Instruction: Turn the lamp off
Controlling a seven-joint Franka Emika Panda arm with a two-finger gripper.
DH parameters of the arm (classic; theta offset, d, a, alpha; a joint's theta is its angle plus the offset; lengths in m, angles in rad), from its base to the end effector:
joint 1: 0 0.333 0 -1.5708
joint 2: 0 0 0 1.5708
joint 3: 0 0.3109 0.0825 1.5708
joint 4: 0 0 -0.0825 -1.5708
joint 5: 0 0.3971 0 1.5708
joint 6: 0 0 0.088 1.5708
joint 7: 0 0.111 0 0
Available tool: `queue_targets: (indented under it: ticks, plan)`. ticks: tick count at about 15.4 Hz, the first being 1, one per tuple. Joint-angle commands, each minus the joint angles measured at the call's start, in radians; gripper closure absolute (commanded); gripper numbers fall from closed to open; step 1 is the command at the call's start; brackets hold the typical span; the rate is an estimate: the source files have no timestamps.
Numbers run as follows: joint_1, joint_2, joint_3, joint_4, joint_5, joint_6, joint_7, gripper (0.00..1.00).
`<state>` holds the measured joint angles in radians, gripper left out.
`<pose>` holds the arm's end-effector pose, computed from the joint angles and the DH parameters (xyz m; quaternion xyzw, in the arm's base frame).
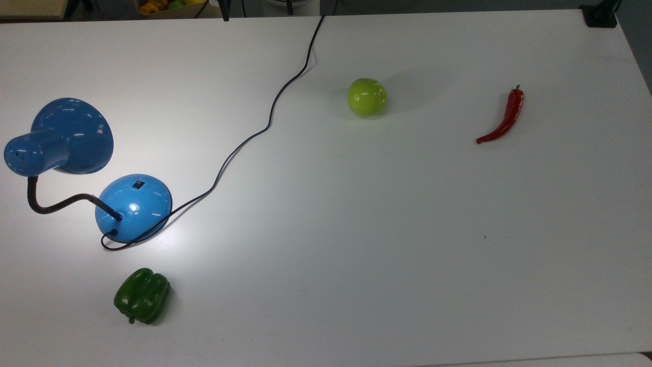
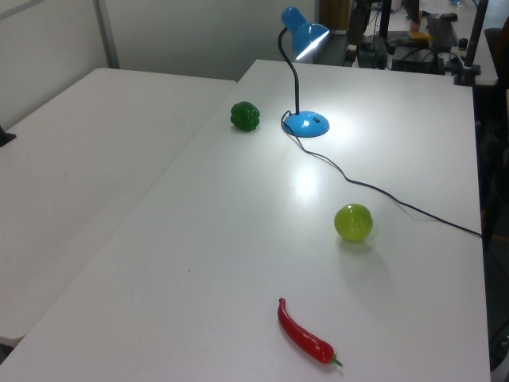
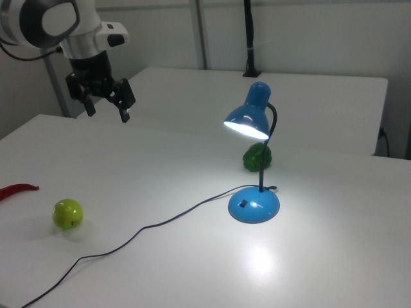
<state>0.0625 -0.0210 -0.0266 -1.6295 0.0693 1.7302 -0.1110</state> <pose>0.5761 0.0272 0.6138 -0.9951 -0.0698 -0.0620 0.0325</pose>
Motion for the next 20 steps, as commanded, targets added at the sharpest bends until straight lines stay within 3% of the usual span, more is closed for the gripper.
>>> queue_targets:
  ticks: [1,9,11,13,15,17,18,20]
  plan:
    - [0.013,-0.013,-0.007,-0.020,-0.011,0.011,-0.016,0.00]
    - [0.011,-0.016,-0.007,-0.033,-0.013,0.019,-0.027,0.01]
    - [0.010,-0.014,-0.007,-0.033,-0.009,0.020,-0.045,0.17]
    - [0.010,-0.014,-0.007,-0.033,-0.009,0.022,-0.049,0.40]
    - [0.006,-0.014,-0.007,-0.035,-0.005,0.022,-0.047,0.71]
    - [0.003,-0.013,-0.007,-0.035,-0.002,0.023,-0.047,0.93]
    - [0.003,-0.013,-0.009,-0.042,-0.002,0.022,-0.047,0.99]
    - [0.003,-0.014,-0.007,-0.053,-0.002,0.020,-0.045,1.00]
